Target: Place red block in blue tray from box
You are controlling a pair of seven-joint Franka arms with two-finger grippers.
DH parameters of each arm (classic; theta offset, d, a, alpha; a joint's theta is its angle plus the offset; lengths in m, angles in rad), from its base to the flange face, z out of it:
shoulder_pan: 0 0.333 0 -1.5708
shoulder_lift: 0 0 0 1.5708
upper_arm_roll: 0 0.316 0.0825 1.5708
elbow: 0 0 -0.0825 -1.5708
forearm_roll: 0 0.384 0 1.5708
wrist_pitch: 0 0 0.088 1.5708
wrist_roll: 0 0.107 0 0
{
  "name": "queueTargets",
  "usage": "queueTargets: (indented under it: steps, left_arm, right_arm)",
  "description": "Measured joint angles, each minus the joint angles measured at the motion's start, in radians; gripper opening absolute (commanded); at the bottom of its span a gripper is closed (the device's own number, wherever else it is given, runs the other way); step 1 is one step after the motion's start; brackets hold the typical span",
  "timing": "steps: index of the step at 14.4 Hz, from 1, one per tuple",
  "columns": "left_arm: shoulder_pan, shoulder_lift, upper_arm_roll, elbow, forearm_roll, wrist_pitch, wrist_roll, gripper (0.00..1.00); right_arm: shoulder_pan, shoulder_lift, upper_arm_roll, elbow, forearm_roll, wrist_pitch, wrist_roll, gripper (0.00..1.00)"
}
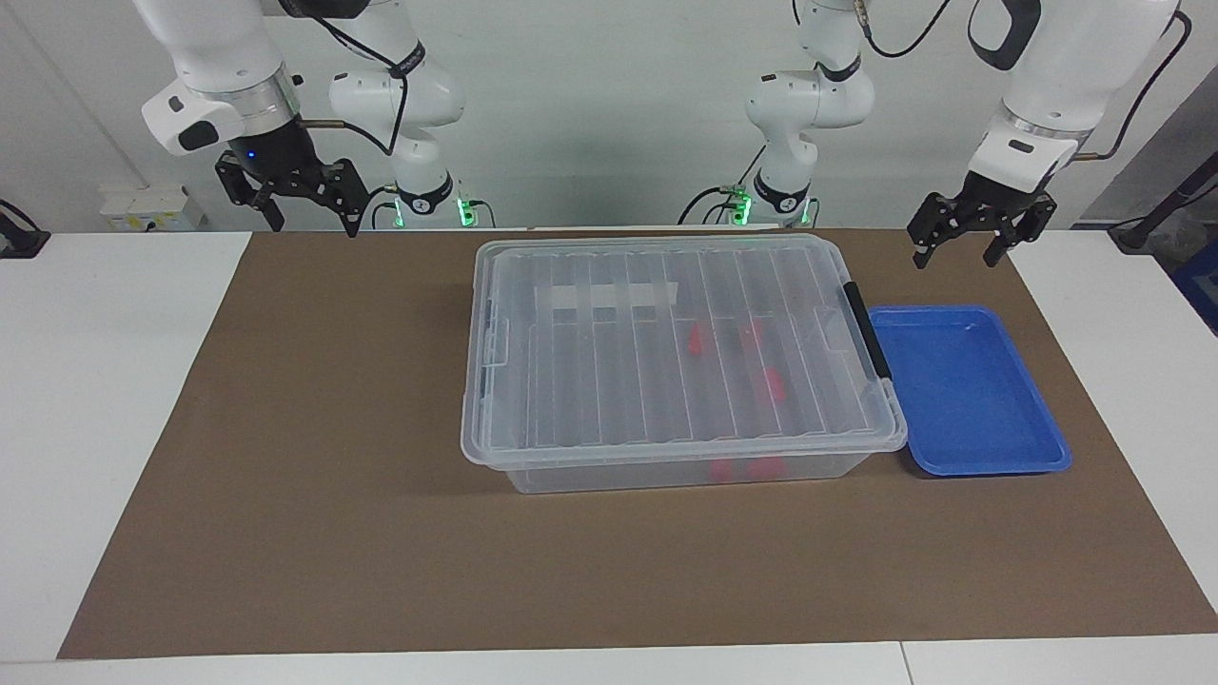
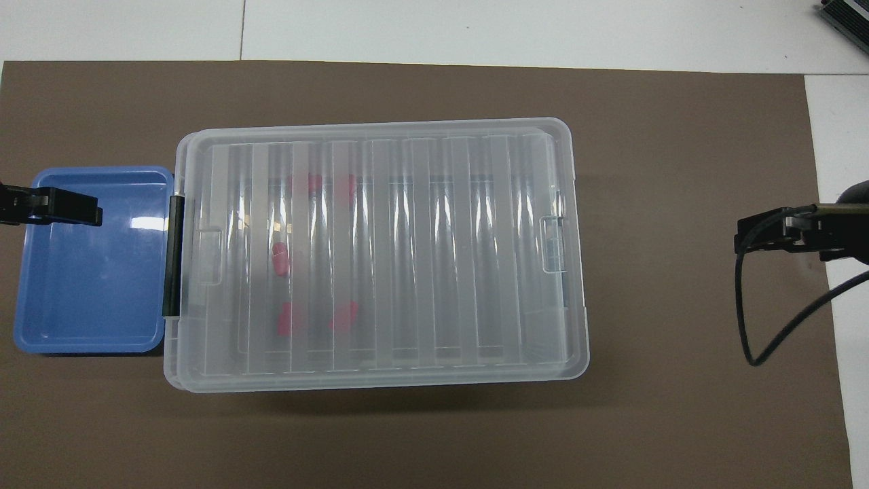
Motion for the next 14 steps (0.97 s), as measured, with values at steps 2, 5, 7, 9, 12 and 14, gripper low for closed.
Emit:
queueTargets:
  steps: [2,5,7,9,12,14]
  left_arm:
    - [0.0,0.0,0.0,0.0,0.0,0.0,0.0,1.0]
    - [0.0,0.0,0.0,0.0,0.0,0.0,0.0,1.0]
    - [0.0,0.0,0.0,0.0,0.0,0.0,0.0,1.0]
    - [0.0,0.0,0.0,0.0,0.0,0.0,0.0,1.0]
    - [0.0,0.0,0.0,0.0,0.0,0.0,0.0,1.0]
    - [0.0,0.0,0.0,0.0,0.0,0.0,0.0,1.0]
  right_arm:
    - [0.001,0.0,0.001,-0.009,0.001,0.019,0.0,1.0]
    - [0.009,0.001,0.004,-0.047,0.001,0.077,0.0,0.98]
    - [0.027,0.007,0.006,-0.071,0.003,0.115,0.0,0.95]
    - [0.056,0.016,0.009,-0.087,0.003,0.152,0.014,0.88]
    - [0.102,0.029,0.013,-0.112,0.003,0.196,0.046,0.56]
    - [0.128,0.042,0.015,-0.12,0.003,0.228,0.057,0.17]
